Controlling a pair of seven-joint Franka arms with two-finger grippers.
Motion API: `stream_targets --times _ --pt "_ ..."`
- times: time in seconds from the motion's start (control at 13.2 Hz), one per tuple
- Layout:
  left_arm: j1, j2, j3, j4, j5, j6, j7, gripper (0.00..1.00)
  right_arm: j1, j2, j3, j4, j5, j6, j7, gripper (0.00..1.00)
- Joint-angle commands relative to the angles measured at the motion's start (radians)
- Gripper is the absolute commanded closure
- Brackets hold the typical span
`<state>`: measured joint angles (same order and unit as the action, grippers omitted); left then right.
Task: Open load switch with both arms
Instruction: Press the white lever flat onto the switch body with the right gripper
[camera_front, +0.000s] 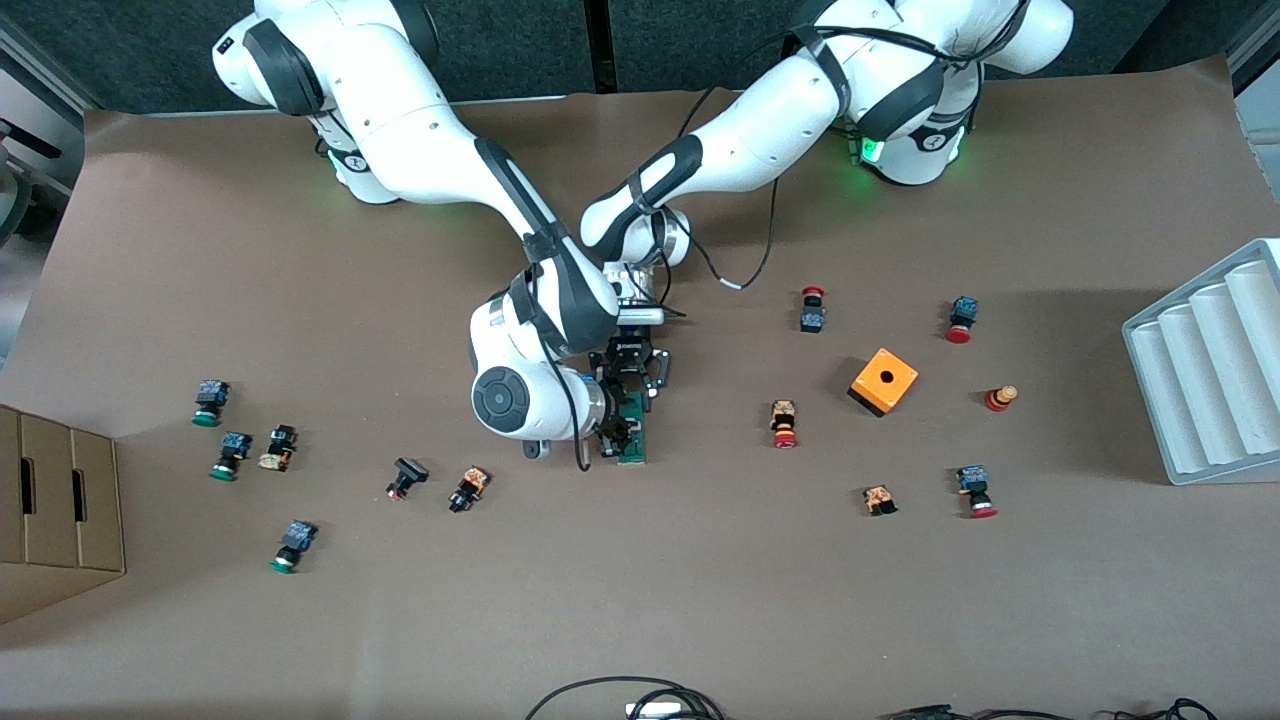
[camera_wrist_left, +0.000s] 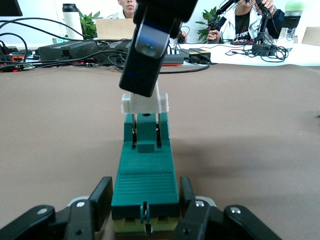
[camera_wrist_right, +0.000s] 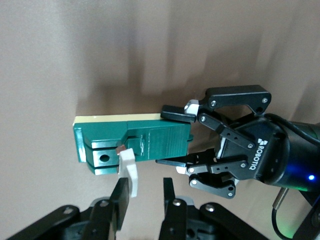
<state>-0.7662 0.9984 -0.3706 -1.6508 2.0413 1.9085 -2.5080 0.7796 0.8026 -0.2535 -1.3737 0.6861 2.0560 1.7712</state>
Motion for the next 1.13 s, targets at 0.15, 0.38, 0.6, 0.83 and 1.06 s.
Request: stream_targets --times 0.15,0.38,0.6,0.83,1.06 --pt "-0.016 0.013 0.009 0.023 0.011 -0.013 0.011 0.38 0.007 -0.034 0.013 -0.059 -0.037 -0.008 -0.007 0.67" --pt "-0.015 0.013 0.01 0.025 0.011 -0.013 0.009 0.38 0.017 -0.036 0.023 -0.077 -0.054 0.001 -0.007 0.67" --pt "-0.015 0.013 0.01 0.025 0.011 -0.013 0.009 0.38 0.018 -0.036 0.031 -0.088 -0.068 0.003 -0.009 0.67" --pt "-0.015 0.013 0.01 0.025 0.011 -0.013 0.009 0.38 0.018 -0.033 0.031 -0.088 -0.079 0.009 -0.012 0.67" --pt "-0.015 0.013 0.01 0.025 0.011 -0.013 0.009 0.38 0.02 -0.026 0.04 -0.103 -0.092 0.045 -0.012 0.67"
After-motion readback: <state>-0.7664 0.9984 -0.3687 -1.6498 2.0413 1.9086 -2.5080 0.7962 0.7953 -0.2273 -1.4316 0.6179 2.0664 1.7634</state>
